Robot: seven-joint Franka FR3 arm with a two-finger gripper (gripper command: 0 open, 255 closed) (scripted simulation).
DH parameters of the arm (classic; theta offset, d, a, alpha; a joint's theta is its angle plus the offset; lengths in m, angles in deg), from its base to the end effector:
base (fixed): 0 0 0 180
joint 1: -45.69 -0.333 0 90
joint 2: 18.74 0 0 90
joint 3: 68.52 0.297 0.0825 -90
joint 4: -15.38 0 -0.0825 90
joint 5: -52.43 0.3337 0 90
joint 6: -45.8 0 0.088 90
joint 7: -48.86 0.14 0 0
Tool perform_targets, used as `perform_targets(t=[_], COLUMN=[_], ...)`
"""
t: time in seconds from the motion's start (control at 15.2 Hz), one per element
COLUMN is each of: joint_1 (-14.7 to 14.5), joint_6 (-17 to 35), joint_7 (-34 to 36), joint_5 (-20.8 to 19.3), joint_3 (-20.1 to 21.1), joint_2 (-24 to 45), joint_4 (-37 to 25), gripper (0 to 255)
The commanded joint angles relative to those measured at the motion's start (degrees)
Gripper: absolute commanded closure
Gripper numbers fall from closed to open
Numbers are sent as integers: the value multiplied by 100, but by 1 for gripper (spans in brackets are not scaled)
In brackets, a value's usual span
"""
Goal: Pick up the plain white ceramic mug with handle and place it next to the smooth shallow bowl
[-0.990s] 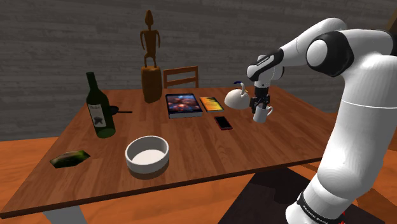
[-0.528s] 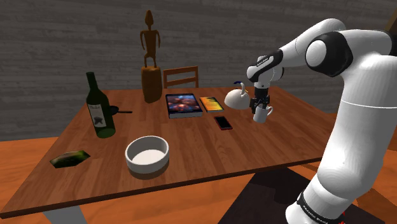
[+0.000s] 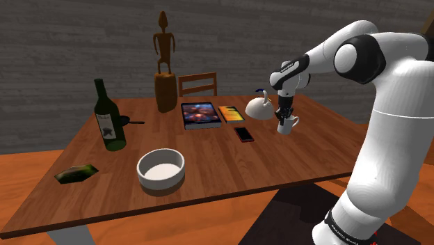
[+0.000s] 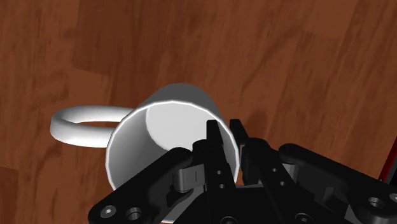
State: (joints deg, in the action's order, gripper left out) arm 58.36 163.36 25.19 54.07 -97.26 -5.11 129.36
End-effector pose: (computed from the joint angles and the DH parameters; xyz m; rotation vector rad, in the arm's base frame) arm 0.4008 -0.3430 0.3255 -3.0874 0.5001 0.2679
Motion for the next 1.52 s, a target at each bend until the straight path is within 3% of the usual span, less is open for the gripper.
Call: perform_targets(t=[0.0,1.45], joint_1=[0,-89], joint_6=[0,-1488], joint_7=[0,125], joint_5=[0,-311], joint_3=[0,-66], joint_2=[0,-623], joint_4=[0,-938], gripper=[255,255])
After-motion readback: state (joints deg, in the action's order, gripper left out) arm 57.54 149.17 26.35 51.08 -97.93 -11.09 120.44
